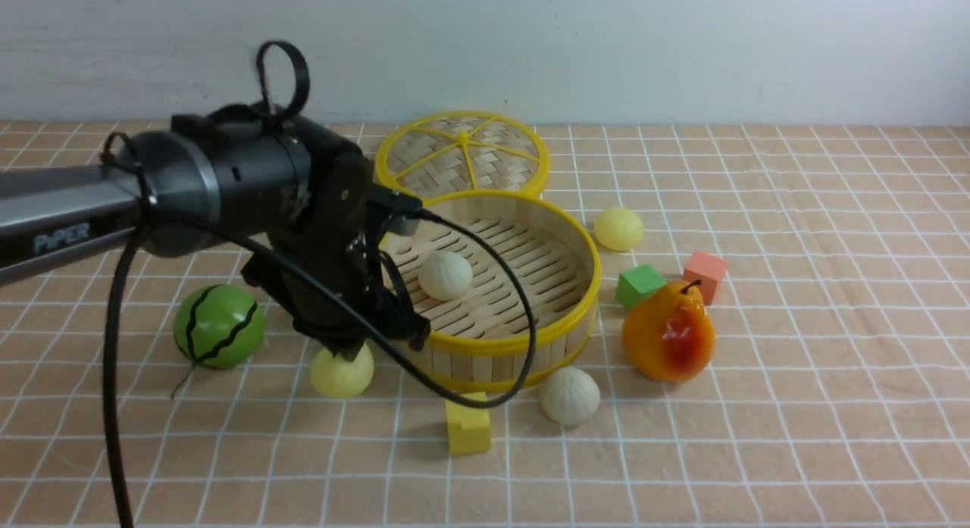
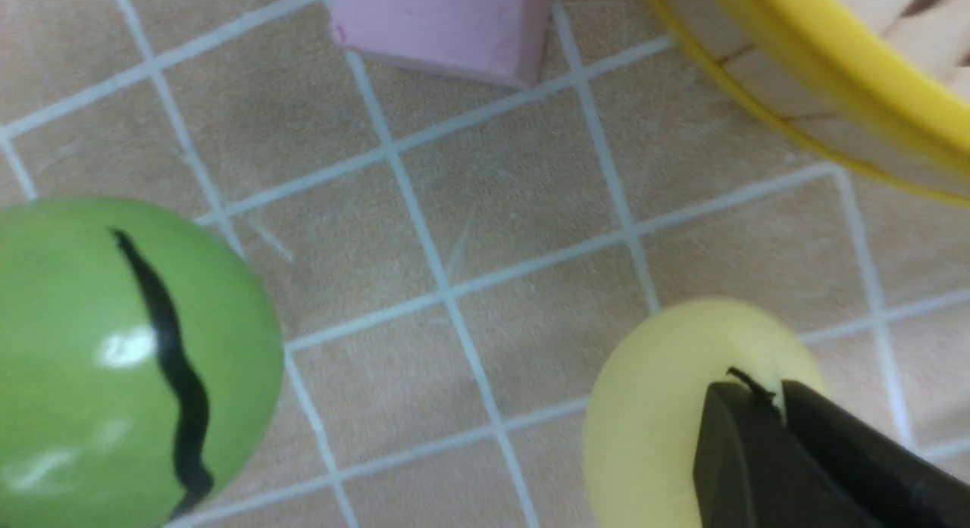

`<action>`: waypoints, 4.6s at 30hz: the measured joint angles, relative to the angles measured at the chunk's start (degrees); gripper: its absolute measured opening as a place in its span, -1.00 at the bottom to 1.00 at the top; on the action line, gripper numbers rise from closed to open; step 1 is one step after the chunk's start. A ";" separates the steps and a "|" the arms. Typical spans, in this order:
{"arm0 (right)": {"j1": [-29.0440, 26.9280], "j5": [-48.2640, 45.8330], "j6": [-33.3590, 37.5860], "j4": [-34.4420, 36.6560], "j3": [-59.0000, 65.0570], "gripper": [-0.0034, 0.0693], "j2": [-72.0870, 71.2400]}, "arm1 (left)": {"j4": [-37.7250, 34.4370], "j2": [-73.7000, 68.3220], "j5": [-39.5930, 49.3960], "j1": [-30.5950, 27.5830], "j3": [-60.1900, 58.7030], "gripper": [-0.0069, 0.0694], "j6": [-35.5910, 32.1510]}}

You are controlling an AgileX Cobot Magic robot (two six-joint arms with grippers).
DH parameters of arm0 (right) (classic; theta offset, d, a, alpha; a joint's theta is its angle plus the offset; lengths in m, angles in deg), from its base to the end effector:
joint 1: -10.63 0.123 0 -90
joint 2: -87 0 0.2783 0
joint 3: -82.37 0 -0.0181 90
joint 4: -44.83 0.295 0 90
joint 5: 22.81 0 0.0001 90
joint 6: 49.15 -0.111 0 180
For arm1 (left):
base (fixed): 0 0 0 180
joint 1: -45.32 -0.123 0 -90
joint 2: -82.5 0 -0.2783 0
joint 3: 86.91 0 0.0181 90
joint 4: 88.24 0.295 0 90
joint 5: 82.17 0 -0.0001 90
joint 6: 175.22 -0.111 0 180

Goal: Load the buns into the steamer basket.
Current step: Use the left arm to grab a steamed stuffed bun, then use the left arm to put the steamed stuffed bun into the steamer, then use the right arm to grab a steamed stuffed bun

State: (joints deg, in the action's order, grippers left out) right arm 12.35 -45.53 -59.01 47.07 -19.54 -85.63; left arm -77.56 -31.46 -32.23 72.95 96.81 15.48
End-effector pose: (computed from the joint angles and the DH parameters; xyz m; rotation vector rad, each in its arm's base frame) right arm 0.1220 0.0053 0.1654 0.1580 1.8850 0.1770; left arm 0.3919 -0.1874 0.1892 0.5362 2.7097 0.0556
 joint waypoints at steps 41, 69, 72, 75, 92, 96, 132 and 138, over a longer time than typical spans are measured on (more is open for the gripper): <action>0.00 0.00 0.00 0.00 0.00 -0.25 0.00 | -12.38 15.78 10.16 3.92 15.03 -0.65 -3.78; 0.00 0.00 0.00 0.00 0.00 -0.25 0.00 | -29.92 89.13 -61.97 3.92 -76.21 -0.85 -5.26; 0.00 0.07 0.00 0.00 0.00 -0.25 0.00 | -29.97 88.77 -61.37 3.92 -76.21 -0.85 -5.30; 0.00 1.72 -2.85 3.78 0.14 -0.25 0.00 | -29.97 88.71 -59.93 3.92 -76.21 -0.85 -5.30; 2.55 8.59 -11.22 31.44 -9.31 -0.49 3.96 | -29.97 88.71 -55.70 3.92 -76.21 -0.85 -5.30; 6.30 -8.46 1.56 26.48 -24.75 -0.79 18.38 | -29.97 88.71 -55.65 3.92 -76.21 -0.85 -5.30; 33.04 -21.38 1.89 -0.84 -82.85 -0.13 110.02 | -29.97 88.71 -55.54 3.92 -76.21 -0.83 -5.30; 33.04 -18.94 -1.47 -4.33 -82.85 -0.13 111.43 | -29.97 88.71 -55.49 3.92 -76.21 -0.82 -5.30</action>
State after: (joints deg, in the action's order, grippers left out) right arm 45.39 -64.47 -60.48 42.74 -102.39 25.80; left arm -107.53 57.25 -87.72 76.87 20.60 10.18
